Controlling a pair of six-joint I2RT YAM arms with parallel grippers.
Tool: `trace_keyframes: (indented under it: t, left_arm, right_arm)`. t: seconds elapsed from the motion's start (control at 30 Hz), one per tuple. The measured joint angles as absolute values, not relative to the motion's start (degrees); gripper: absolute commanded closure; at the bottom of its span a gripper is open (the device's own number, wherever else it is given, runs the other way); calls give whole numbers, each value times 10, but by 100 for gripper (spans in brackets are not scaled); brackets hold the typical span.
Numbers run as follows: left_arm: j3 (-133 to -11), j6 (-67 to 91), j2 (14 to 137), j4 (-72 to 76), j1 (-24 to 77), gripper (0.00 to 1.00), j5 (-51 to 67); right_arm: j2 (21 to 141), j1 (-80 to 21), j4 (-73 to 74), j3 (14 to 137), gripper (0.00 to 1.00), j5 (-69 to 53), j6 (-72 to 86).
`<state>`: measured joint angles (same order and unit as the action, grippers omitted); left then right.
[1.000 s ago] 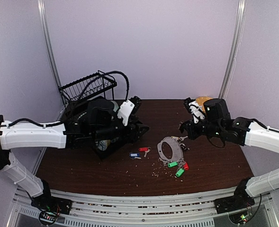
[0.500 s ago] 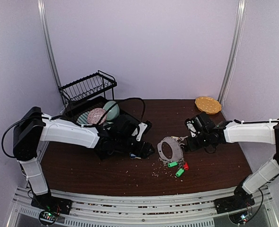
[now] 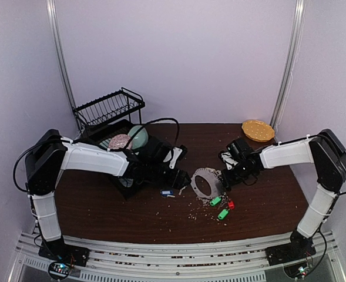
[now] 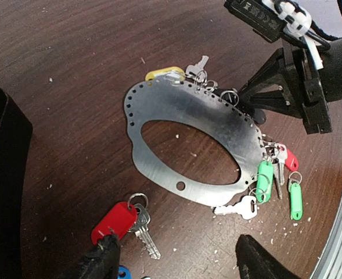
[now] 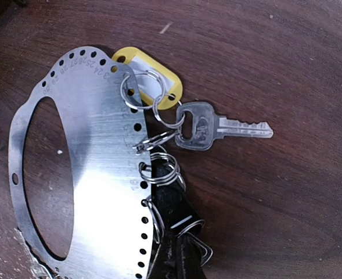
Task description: Put the keys on the keyring
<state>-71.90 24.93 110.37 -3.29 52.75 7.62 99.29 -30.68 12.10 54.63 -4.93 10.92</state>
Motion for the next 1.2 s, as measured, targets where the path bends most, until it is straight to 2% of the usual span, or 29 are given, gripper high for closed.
trace_keyframes:
  t: [0.37,0.73,0.83,0.97,1.2]
  left_arm:
    - [-719,229,1104,-72,488,27,93]
    - [-695,214,1101,-124,487,25,91]
    - [-666,216,1094,-140,487,26,93]
    - [-639,226,1075,-152,487,34,91]
    - [-632,252,1061,-143,488,34,90]
  right_arm:
    - [1017,-371,80,556,100,-144,133]
    - [1002,-440,-39,475,100,-266,210]
    - [995,-441,-43,465,100,-281,221]
    - [967,-438,-6,465,100,-281,219]
    - [880,-388,45,465,100,-274,208]
